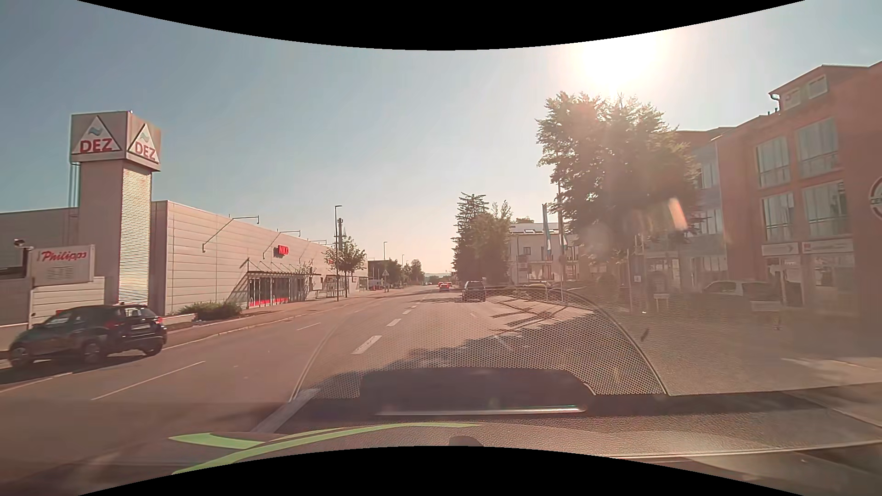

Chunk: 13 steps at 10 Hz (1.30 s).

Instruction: Follow the waypoints while adhering to traffic rules and regulations

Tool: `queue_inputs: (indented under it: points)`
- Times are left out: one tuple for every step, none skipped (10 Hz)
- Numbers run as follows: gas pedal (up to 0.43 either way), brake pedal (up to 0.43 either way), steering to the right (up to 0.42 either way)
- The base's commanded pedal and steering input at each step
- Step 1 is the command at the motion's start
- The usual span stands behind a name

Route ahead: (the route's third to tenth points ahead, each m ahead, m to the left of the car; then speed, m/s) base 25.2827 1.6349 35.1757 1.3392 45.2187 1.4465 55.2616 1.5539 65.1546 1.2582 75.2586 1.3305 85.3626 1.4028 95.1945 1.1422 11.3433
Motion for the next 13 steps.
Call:
queue_inputs:
  points:
    - [0.0,0.0,-0.003]
    - [0.0,0.0,-0.003]
    - [0.0,0.0,-0.002]
    - [0.0,0.0,-0.002]
    - [0.0,0.0,-0.002]
    - [0.0,0.0,-0.002]
    - [0.0,0.0,-0.002]
    - [0.0,0.0,-0.001]
    - [0.0,0.0,-0.001]
    - [0.0,0.0,-0.001]
    - [0.0,0.0,-0.002]
    - [0.0,0.0,-0.001]
    - [0.0,0.0,-0.001]
